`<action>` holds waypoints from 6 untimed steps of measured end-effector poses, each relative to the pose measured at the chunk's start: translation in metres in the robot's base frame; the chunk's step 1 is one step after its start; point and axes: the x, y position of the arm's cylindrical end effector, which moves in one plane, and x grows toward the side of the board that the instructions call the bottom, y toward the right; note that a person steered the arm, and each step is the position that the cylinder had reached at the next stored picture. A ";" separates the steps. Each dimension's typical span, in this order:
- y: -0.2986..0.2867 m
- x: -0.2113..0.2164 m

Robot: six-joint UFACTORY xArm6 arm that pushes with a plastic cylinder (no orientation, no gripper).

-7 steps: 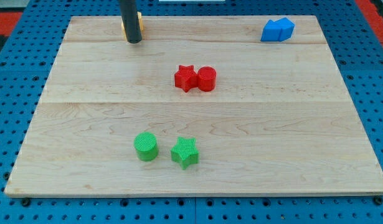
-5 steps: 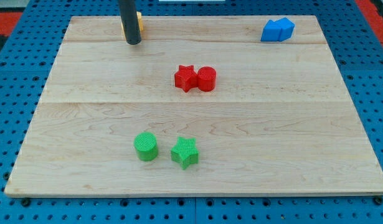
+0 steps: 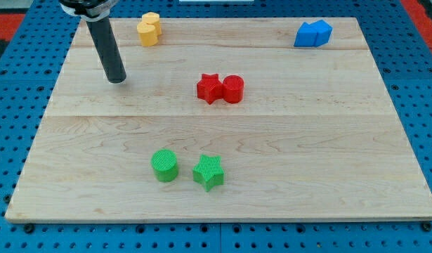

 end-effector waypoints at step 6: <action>0.010 0.009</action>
